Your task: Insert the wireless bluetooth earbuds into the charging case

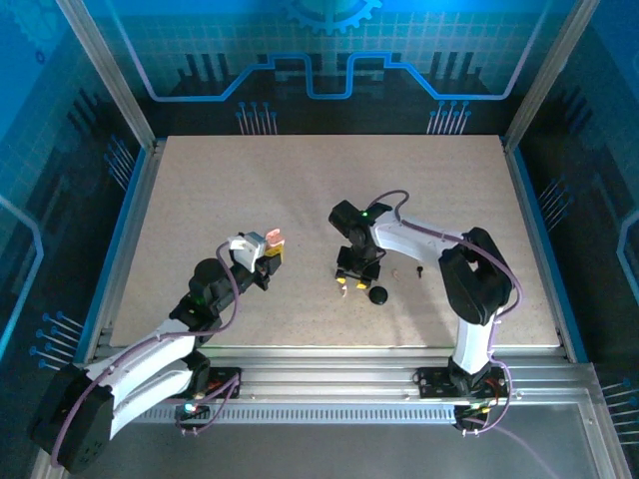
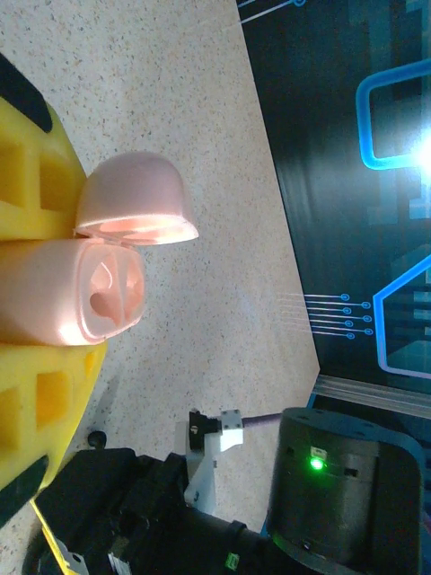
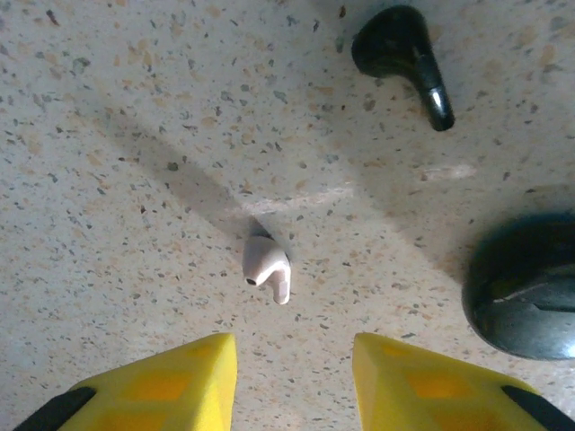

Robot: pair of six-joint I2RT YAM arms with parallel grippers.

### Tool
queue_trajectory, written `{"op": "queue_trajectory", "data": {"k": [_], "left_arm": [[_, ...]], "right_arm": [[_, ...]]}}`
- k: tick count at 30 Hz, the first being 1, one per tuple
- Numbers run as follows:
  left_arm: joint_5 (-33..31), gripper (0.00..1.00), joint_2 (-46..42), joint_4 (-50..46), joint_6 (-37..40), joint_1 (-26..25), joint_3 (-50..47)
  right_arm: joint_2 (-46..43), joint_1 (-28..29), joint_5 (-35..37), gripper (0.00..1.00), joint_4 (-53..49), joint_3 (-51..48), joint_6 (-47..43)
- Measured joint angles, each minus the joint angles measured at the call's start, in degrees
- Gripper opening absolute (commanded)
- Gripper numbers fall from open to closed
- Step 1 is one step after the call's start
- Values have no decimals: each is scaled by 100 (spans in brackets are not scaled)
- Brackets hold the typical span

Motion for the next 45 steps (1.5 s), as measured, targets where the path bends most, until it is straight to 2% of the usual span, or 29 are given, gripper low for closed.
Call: {"op": "queue_trajectory", "data": {"k": [15, 31, 38, 45], "left_arm": [[0, 13, 13, 7, -2, 0, 0], [0, 13, 31, 9, -2, 0, 0], [7, 13, 223, 28, -13, 0, 0], [341, 12, 922, 227, -160, 0, 2]], "right_arm": [[555, -37, -317, 35, 446, 4, -4], [658, -33, -236, 22, 372, 0, -48], [367, 9, -136, 22, 778, -385, 52], [-232, 127, 291, 22, 1263, -879, -66]]}}
